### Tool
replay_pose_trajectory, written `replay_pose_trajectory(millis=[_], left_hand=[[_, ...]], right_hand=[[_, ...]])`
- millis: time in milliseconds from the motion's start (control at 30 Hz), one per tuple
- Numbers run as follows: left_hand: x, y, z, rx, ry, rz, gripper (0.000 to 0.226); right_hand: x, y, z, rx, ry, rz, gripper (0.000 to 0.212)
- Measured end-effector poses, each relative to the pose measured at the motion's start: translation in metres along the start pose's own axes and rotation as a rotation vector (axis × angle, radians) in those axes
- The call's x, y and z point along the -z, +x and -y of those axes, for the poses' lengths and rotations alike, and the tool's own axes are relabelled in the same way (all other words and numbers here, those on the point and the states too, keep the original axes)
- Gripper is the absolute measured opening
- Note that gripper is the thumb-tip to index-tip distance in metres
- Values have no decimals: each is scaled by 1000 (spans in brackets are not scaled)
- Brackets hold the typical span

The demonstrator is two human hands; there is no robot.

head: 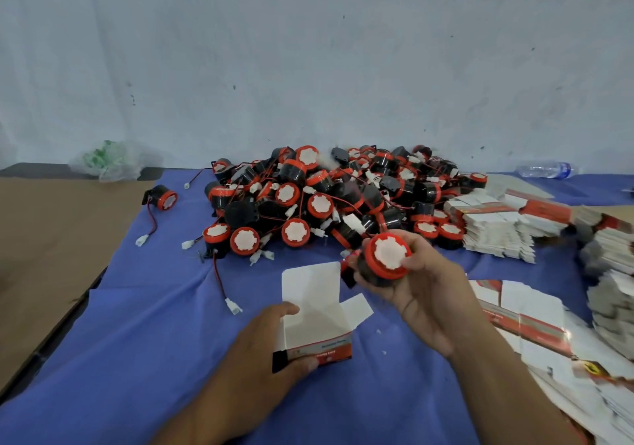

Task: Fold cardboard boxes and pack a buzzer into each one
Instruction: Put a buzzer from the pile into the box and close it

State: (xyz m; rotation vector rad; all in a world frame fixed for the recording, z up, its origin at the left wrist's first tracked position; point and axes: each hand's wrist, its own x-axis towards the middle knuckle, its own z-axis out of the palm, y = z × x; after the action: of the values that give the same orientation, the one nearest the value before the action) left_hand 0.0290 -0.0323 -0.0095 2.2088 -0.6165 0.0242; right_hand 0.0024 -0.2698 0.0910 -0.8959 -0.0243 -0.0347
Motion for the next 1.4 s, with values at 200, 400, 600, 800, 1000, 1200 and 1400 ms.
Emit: replay_pose_trajectory(millis=[200, 400, 600, 800, 1000, 1200, 1400], left_hand=[[-1, 1, -2, 0, 5, -22, 53], [-1, 1, -2, -4, 24, -48, 54], [0, 0, -3, 27, 12, -44, 53], [2, -1, -5, 11, 27, -65, 52], [9, -2, -19, -103, 83, -309, 57], [14, 9, -86, -497, 63, -327, 53], [-19, 31, -148, -362, -145, 47, 60]], right_hand=[[-6, 6, 5, 34, -161, -238, 20], [5, 0, 24, -28, -606, -162, 46], [36, -13, 57, -186, -879, -246, 45], [57, -14, 64, -223, -220, -104, 41], [53, -3, 47, -127, 99, 104, 49], [38, -7, 46, -94, 171, 280, 34], [31, -10, 41, -158, 403, 469, 50]])
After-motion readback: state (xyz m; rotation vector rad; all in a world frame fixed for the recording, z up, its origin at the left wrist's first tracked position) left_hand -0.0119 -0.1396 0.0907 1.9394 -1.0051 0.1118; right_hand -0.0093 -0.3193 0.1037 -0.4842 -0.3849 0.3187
